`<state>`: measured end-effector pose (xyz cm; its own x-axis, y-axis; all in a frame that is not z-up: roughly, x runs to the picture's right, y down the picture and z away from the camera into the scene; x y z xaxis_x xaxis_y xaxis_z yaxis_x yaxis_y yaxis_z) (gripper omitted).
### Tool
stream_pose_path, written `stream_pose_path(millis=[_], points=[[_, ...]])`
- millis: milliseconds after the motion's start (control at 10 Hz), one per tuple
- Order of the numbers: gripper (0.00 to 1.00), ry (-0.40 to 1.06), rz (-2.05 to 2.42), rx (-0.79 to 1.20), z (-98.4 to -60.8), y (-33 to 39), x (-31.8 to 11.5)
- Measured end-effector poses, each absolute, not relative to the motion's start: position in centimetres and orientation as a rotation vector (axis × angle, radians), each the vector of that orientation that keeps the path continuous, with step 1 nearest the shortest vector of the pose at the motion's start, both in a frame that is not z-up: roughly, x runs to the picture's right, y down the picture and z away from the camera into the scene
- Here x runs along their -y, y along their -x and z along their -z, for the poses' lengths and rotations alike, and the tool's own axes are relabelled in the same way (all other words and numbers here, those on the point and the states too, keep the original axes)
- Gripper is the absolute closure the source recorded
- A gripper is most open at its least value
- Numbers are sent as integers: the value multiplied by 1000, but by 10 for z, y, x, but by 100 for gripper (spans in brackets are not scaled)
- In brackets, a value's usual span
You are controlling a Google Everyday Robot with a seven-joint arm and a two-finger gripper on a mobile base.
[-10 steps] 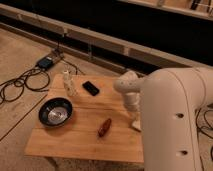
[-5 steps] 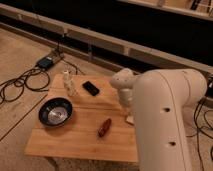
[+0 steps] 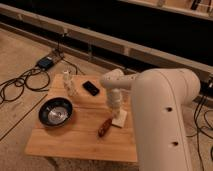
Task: Wipe the white sponge on the table
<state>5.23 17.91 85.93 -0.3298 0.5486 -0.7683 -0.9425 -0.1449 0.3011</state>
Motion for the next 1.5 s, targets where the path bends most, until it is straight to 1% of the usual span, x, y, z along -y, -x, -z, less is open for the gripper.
stream_pose_path(millis=[300,600,800,1000,1200,1500], points=[[100,663,-1758,-1002,-829,-49,-203],[100,646,-1811,-1116,-803,-96,-224],[100,620,-1843,-1159,-798,-125,-228],[100,576,-1878,-1169,-800,-158,-220],[100,525,-1899,-1140,-811,-194,-199],[100,532,-1857,-1098,-838,-194,-178]])
